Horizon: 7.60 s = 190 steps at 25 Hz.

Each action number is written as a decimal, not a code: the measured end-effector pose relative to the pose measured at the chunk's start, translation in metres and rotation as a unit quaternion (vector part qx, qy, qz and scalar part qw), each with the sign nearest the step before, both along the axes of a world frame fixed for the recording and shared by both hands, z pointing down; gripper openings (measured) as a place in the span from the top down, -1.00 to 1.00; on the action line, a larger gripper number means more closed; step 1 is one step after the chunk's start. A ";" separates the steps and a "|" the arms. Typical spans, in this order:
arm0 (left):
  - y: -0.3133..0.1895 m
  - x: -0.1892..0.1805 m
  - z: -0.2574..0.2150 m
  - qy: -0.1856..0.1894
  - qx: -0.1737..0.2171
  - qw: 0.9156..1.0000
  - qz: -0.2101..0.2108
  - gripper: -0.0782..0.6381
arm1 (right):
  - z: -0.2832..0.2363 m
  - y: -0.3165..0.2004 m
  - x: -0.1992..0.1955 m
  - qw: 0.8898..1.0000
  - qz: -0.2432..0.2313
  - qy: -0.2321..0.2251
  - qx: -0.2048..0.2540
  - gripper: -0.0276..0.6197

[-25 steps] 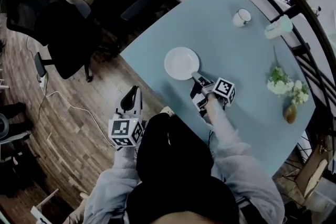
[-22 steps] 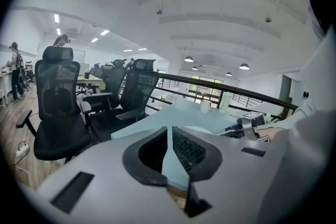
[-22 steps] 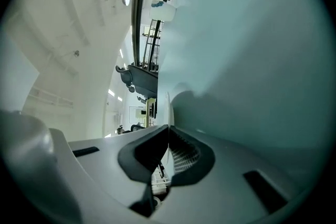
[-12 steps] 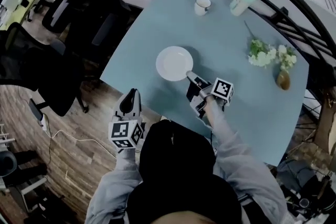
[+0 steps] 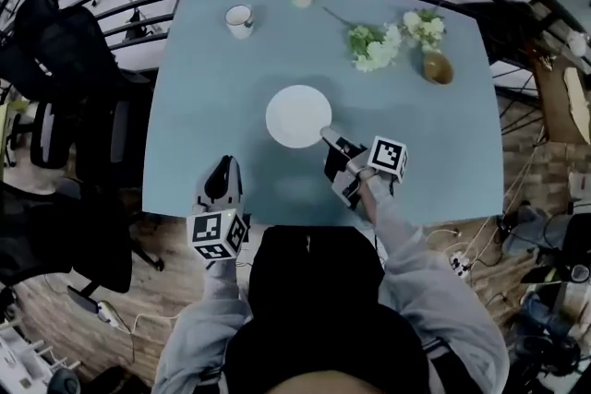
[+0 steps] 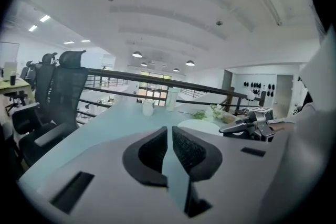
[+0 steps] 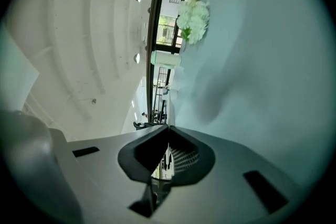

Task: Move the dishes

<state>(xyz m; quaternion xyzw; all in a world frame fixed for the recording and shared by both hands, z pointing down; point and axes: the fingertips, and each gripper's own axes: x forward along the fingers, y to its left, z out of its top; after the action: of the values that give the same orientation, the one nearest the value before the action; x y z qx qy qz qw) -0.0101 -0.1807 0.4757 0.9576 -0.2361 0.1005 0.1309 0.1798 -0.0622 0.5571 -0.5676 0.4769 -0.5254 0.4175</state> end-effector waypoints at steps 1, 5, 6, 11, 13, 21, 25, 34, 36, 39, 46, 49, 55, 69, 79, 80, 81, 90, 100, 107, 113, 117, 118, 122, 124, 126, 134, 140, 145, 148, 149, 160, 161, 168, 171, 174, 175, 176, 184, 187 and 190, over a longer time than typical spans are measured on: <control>0.004 0.010 0.000 0.000 0.001 1.000 0.015 0.66 | 0.001 0.008 0.006 1.000 0.016 -0.003 0.001 0.87; 0.017 0.043 -0.001 -0.002 0.005 0.998 0.069 0.66 | 0.011 0.040 0.025 0.997 0.071 -0.007 -0.003 0.87; 0.020 0.049 -0.001 -0.003 0.005 0.997 0.078 0.66 | 0.014 0.047 0.029 0.997 0.081 -0.008 -0.006 0.87; 0.029 0.070 0.008 -0.009 -0.001 0.994 0.109 0.66 | 0.035 0.073 0.042 0.992 0.125 -0.018 -0.018 0.87; 0.030 0.072 0.012 -0.012 -0.004 0.994 0.113 0.66 | 0.043 0.079 0.044 0.990 0.138 -0.024 -0.023 0.87; 0.039 0.072 0.016 -0.009 -0.024 0.993 0.119 0.66 | 0.070 0.080 0.035 0.984 0.154 -0.055 -0.067 0.87; 0.043 0.071 0.020 -0.015 -0.021 0.992 0.122 0.66 | 0.077 0.081 0.032 0.979 0.166 -0.056 -0.100 0.87; 0.043 0.066 0.020 -0.017 -0.018 0.993 0.116 0.66 | 0.092 0.086 0.029 0.968 0.181 -0.062 -0.166 0.82; 0.044 0.065 0.020 -0.018 -0.018 0.993 0.118 0.66 | 0.093 0.087 0.029 0.966 0.187 -0.070 -0.165 0.82; 0.046 0.064 0.021 -0.025 -0.020 0.992 0.123 0.66 | 0.093 0.087 0.032 0.965 0.194 -0.078 -0.161 0.79; 0.047 0.066 0.020 -0.019 -0.011 0.992 0.124 0.66 | 0.074 0.080 0.038 0.967 0.201 -0.075 -0.137 0.17; 0.047 0.068 0.019 -0.019 -0.015 0.991 0.129 0.66 | 0.071 0.083 0.039 0.966 0.206 -0.079 -0.138 0.01; 0.050 0.072 0.018 -0.017 -0.017 0.990 0.141 0.66 | 0.063 0.095 0.036 0.965 0.208 -0.079 -0.135 -0.27; 0.072 0.100 -0.023 0.036 -0.018 0.971 0.234 0.66 | -0.111 0.182 0.034 0.852 0.271 0.424 -0.143 0.47; 0.127 0.121 -0.049 0.065 -0.006 0.935 0.350 0.66 | -0.151 0.252 -0.020 0.743 0.288 0.556 -0.238 0.90; 0.134 0.123 -0.048 0.065 -0.008 0.930 0.361 0.66 | -0.148 0.255 -0.024 0.745 0.292 0.549 -0.244 0.90; 0.141 0.125 -0.048 0.065 -0.010 0.926 0.372 0.66 | -0.144 0.260 -0.026 0.746 0.295 0.542 -0.251 0.90; 0.200 0.157 -0.048 0.061 -0.011 0.908 0.414 0.66 | -0.127 0.276 -0.003 0.790 0.280 0.487 -0.244 0.24; 0.198 0.203 -0.034 0.039 -0.021 0.934 0.355 0.66 | -0.103 0.261 0.083 0.834 0.223 0.453 -0.223 0.26; 0.190 0.244 -0.016 0.015 -0.022 0.952 0.304 0.66 | -0.078 0.258 0.160 0.852 0.188 0.436 -0.220 0.27; 0.184 0.274 0.000 -0.006 -0.023 0.966 0.258 0.66 | -0.059 0.257 0.233 0.859 0.164 0.432 -0.220 0.27; 0.183 0.286 0.008 -0.026 -0.030 0.973 0.227 0.66 | -0.037 0.259 0.283 0.865 0.144 0.419 -0.234 0.27; 0.182 0.290 0.009 -0.027 -0.030 0.975 0.218 0.66 | -0.031 0.258 0.297 0.866 0.141 0.418 -0.237 0.27; 0.181 0.304 0.015 -0.032 -0.025 0.980 0.195 0.66 | -0.013 0.250 0.348 0.864 0.140 0.411 -0.254 0.23; 0.181 0.307 0.018 -0.040 -0.024 0.981 0.188 0.66 | -0.003 0.244 0.369 0.863 0.135 0.407 -0.266 0.22; 0.180 0.309 0.020 -0.047 -0.023 0.982 0.181 0.66 | 0.007 0.237 0.389 0.865 0.130 0.399 -0.276 0.22; 0.171 0.313 0.024 -0.064 -0.020 0.987 0.148 0.66 | 0.044 0.213 0.442 0.887 0.128 0.335 -0.292 0.22; 0.160 0.306 0.031 -0.073 -0.023 0.989 0.128 0.66 | 0.058 0.210 0.445 0.882 0.113 0.317 -0.329 0.67; 0.152 0.303 0.033 -0.072 -0.024 0.990 0.115 0.66 | 0.056 0.209 0.444 0.872 0.103 0.329 -0.347 0.82; 0.152 0.300 0.031 -0.068 -0.023 0.991 0.116 0.66 | 0.053 0.211 0.440 0.868 0.103 0.336 -0.352 0.82; 0.152 0.299 0.031 -0.068 -0.023 0.991 0.116 0.66 | 0.052 0.212 0.437 0.867 0.104 0.337 -0.352 0.82; 0.142 0.256 0.023 -0.048 -0.015 0.992 0.118 0.66 | 0.021 0.215 0.377 0.866 0.109 0.349 -0.342 0.82; 0.140 0.249 0.022 -0.047 -0.014 0.992 0.119 0.66 | 0.019 0.213 0.367 0.866 0.108 0.350 -0.340 0.82; 0.125 0.198 0.011 -0.039 0.001 0.992 0.121 0.66 | 0.005 0.202 0.300 0.873 0.111 0.344 -0.328 0.82; 0.118 0.172 0.009 -0.039 0.009 0.992 0.122 0.66 | -0.001 0.195 0.272 0.873 0.112 0.346 -0.325 0.82; 0.111 0.149 0.008 -0.037 0.010 0.992 0.121 0.66 | -0.007 0.189 0.248 0.872 0.111 0.351 -0.322 0.82; 0.108 0.142 0.009 -0.037 0.008 0.992 0.120 0.66 | -0.009 0.186 0.240 0.872 0.112 0.352 -0.321 0.82; 0.106 0.135 0.010 -0.038 0.007 0.992 0.119 0.66 | -0.010 0.184 0.232 0.872 0.112 0.353 -0.321 0.82; 0.088 0.090 0.011 -0.042 0.004 0.992 0.116 0.66 | -0.015 0.161 0.177 0.874 0.104 0.356 -0.312 0.82; 0.081 0.077 0.012 -0.043 0.003 0.993 0.114 0.66 | -0.016 0.149 0.161 0.875 0.099 0.359 -0.309 0.82; 0.072 0.065 0.013 -0.036 0.005 0.994 0.106 0.66 | -0.015 0.136 0.147 0.877 0.091 0.362 -0.304 0.82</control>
<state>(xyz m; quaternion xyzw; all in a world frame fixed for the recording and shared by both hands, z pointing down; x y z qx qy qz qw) 0.0550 -0.1088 0.4890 0.9737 -0.1379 0.1471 0.1062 0.3270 0.0735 0.5421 -0.8579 0.3581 -0.3622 0.0683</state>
